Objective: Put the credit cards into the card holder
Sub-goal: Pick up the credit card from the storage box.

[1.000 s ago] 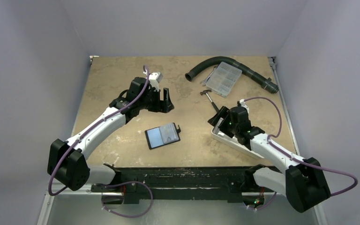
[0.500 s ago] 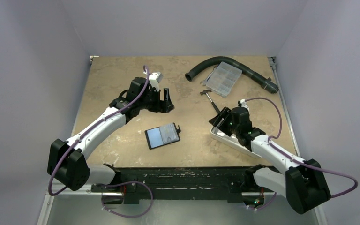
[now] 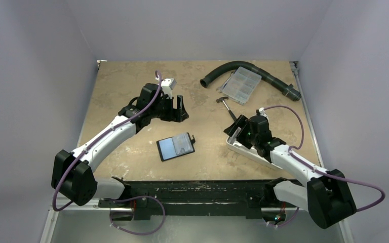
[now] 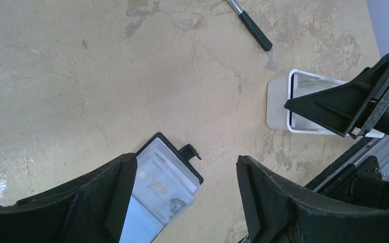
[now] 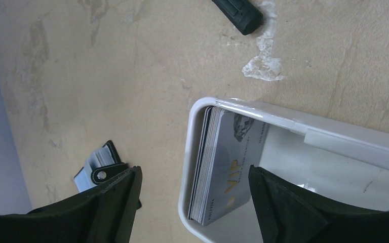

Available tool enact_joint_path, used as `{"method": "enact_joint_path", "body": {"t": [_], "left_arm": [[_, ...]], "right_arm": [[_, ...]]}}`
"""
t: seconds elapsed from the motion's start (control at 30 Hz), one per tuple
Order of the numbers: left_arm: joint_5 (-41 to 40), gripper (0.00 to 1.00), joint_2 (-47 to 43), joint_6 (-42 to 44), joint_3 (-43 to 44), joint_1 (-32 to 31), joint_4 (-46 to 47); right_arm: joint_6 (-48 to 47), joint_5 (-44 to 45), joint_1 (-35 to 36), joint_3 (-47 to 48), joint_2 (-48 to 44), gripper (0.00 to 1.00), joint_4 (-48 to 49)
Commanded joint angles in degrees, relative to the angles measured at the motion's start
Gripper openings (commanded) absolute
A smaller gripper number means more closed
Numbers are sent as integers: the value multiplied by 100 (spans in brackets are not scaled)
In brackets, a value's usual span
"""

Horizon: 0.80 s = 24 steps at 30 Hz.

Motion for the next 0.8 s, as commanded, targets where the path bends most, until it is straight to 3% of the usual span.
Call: {"method": "enact_joint_path", "body": {"t": [0.0, 0.2, 0.77], "left_arm": [[98, 76, 15, 125, -57, 23, 230], [98, 76, 32, 119, -66, 24, 235], [146, 76, 59, 126, -66, 23, 239]], "right_arm": [[-11, -47, -29, -2, 232, 86, 141], [91, -283, -34, -91, 568, 83, 705], [150, -364, -117, -44, 78, 48, 738]]}}
